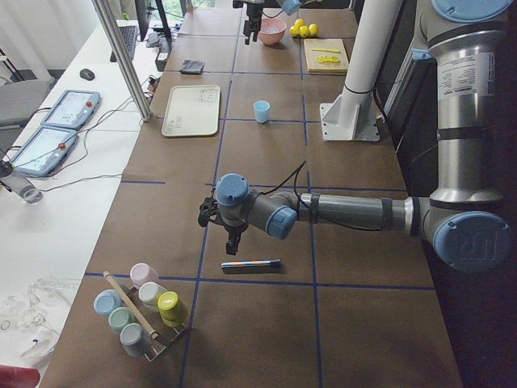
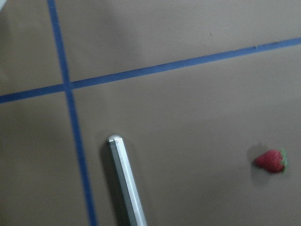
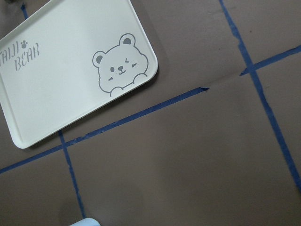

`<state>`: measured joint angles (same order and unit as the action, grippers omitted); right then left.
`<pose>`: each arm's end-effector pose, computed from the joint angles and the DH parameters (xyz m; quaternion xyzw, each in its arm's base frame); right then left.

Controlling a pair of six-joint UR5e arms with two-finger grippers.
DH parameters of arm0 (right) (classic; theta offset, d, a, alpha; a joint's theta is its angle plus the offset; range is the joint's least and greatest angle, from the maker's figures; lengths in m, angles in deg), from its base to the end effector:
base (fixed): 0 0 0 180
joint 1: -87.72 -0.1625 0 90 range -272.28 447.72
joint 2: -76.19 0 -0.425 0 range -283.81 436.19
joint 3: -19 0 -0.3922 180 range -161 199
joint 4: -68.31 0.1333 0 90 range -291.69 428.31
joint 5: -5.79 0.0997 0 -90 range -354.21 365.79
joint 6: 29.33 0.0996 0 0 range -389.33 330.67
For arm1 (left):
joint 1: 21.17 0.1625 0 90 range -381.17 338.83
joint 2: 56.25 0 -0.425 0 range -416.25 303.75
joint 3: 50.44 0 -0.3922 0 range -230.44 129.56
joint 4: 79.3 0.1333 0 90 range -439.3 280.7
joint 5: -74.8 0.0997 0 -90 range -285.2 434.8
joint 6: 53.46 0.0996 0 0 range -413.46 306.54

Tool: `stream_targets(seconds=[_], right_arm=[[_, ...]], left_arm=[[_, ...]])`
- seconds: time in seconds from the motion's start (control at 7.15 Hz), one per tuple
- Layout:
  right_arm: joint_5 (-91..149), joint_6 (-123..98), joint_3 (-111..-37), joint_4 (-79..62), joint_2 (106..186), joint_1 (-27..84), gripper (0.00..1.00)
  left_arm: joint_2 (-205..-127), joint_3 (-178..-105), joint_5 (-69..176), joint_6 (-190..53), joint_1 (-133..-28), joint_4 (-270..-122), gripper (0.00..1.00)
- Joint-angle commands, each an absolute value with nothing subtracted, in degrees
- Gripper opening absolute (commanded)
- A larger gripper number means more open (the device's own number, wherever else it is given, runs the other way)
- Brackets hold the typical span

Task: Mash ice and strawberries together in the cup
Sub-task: 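Grasp the red strawberry with the left gripper while the right gripper withdraws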

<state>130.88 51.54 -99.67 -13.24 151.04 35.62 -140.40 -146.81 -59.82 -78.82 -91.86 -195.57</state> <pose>-0.2591 -0.4567 0.2722 -0.0190 -0.4993 0.1900 0.8451 0.0956 -0.4643 0.6001 0.0579 0.4230 0.0403 0.9034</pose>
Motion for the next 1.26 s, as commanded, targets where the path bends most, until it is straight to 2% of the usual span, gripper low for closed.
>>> stream_targets(seconds=[0.0,0.56,1.12], right_arm=[[131.1,48.1,-99.9,-13.2,153.2,34.5,1.00],[130.2,48.1,-99.5,-13.0,154.1,34.7,1.00],[129.5,48.1,-99.2,-13.0,154.1,34.9,1.00]], left_arm=[[-140.5,-148.5,-49.9,-94.4,-80.9,-201.3,1.00],[-144.5,-149.1,-42.0,-107.9,-68.6,-200.9,1.00],[-146.0,-146.0,-40.3,-107.4,-67.8,-201.0,0.94]])
